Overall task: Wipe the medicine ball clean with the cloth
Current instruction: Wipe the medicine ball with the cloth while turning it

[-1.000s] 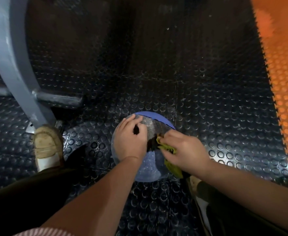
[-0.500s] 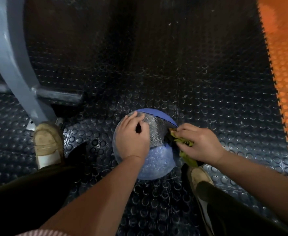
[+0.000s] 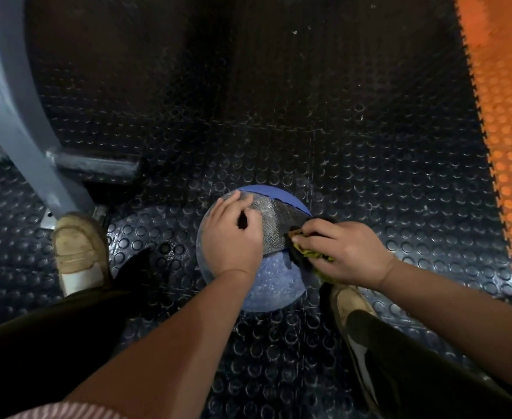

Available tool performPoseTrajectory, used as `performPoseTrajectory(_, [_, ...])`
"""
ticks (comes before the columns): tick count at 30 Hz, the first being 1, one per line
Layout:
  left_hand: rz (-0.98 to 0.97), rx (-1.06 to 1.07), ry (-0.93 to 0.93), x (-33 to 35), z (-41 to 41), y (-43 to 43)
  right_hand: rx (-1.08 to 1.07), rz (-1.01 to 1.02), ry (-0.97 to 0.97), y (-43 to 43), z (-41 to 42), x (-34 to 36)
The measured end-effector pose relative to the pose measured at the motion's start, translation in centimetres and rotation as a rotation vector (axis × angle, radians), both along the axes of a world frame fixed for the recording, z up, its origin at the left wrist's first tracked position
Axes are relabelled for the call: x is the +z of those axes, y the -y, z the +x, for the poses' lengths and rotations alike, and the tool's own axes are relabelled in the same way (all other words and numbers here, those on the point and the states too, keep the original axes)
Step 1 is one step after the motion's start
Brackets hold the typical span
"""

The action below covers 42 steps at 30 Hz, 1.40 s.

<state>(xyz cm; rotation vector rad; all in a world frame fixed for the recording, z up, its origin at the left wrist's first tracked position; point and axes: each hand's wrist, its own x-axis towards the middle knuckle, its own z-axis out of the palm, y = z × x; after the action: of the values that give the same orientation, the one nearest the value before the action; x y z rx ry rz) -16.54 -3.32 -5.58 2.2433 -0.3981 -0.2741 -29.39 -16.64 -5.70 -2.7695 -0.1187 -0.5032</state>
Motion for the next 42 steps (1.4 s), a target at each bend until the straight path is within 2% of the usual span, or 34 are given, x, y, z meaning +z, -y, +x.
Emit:
performPoseTrajectory(6, [-0.003,0.007,-0.081,-0.2,0.6,-1.0,0.035,0.015,0.013,-2.0,1.2,-0.1])
performPoseTrajectory(9, [-0.065,0.019,-0.133,-0.1,0.8,-1.1,-0.046,0.031,-0.019,0.0,-1.2,-1.3])
performPoseTrajectory(14, [-0.015,0.023,-0.069,-0.1,0.6,-0.9,-0.175,0.076,-0.04,-1.0,-0.9,-0.7])
performPoseTrajectory(23, [-0.112,0.04,-0.113,-0.4,0.4,-1.5,-0.01,0.093,0.055,-2.8,0.6,-1.0])
performPoseTrajectory(26, [-0.128,0.023,-0.11,-0.7,0.7,-1.7,-0.121,0.157,0.012,-1.8,-1.8,-2.4])
performPoseTrajectory(31, [-0.106,0.023,-0.079,-0.6,0.5,-1.6,-0.363,0.142,-0.305,0.2,-5.8,-5.2])
performPoseTrajectory(34, [-0.088,-0.001,-0.036,-0.7,0.2,-1.3,-0.611,0.301,-0.202,1.0,-3.6,-2.9])
performPoseTrajectory(37, [-0.073,-0.046,0.027,-1.0,-0.7,-1.5,-0.508,0.374,-0.124,-0.1,1.3,0.6])
performPoseTrajectory(42, [-0.113,-0.033,0.035,-1.3,-0.7,-2.0,-0.427,0.405,-0.197,-1.7,3.2,1.5])
